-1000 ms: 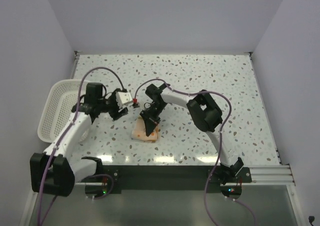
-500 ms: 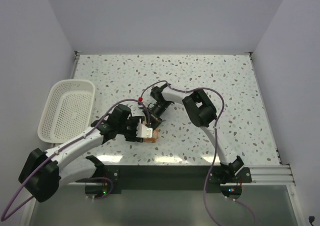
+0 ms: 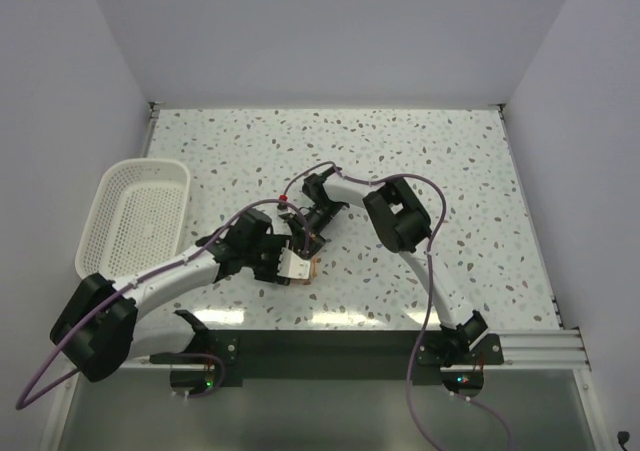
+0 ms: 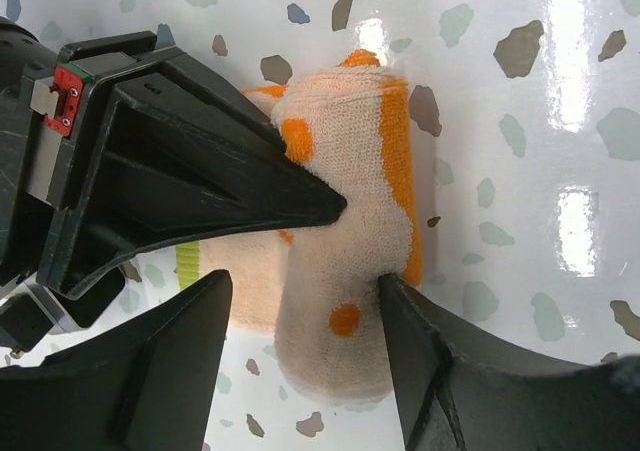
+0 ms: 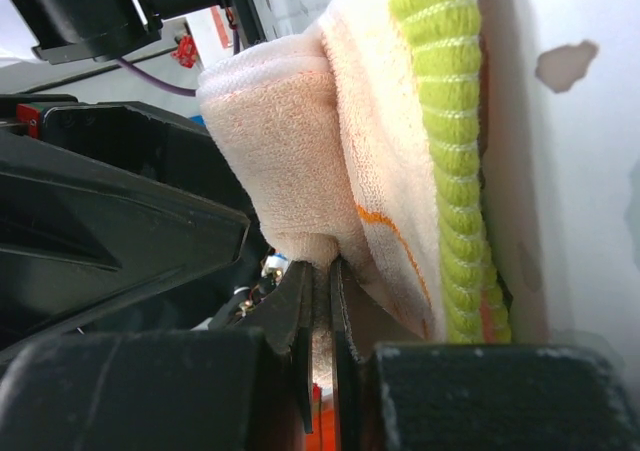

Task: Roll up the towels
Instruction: Roll the towel

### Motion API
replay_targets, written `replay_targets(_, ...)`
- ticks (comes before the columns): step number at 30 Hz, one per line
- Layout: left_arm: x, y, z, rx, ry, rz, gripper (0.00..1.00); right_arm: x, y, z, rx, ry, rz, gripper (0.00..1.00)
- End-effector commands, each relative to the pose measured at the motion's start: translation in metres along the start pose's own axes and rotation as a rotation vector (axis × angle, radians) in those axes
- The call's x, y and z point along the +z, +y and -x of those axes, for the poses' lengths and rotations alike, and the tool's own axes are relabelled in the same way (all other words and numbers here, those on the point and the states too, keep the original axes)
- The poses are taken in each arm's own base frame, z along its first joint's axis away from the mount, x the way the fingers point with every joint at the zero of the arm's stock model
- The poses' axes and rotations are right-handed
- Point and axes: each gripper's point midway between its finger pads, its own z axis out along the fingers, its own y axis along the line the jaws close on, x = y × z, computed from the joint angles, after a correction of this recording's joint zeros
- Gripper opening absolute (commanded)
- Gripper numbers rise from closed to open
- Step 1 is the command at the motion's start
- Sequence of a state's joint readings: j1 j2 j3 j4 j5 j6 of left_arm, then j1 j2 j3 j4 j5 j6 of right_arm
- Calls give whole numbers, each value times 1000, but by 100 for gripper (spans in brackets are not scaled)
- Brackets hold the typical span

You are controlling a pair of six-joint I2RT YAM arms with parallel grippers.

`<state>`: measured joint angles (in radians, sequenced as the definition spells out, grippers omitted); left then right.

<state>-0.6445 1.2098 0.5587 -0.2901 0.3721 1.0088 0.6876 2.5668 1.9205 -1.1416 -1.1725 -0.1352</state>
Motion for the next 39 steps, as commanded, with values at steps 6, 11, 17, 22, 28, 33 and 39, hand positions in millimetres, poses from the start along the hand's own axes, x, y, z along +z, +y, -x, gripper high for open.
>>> replay_targets(6, -7, -2, 20, 73, -53, -19, 65, 3, -98, 2, -78, 37, -307, 0)
replay_targets(11, -2, -15, 15, 86, -33, -71, 64, 4, -100, 0, -79, 42, -311, 0)
replay_targets(17, 9, -17, 8, 68, -5, -95, 64, 2, -98, 2, -84, 38, -313, 0)
replay_targets(22, 20, -22, -5, 43, 38, -112, 42, -2, -92, 2, -106, 37, -324, 0)
replay_targets(28, 21, -42, -15, -32, 75, -206, 16, -33, -69, 10, -157, -37, -379, 34)
replay_targets(33, 14, -66, -20, -182, 92, -350, 9, -87, -37, 32, -204, -231, -438, 59)
replay_targets(39, 13, -45, -7, -410, 35, -505, 9, -160, 4, 37, -330, -459, -541, 61)
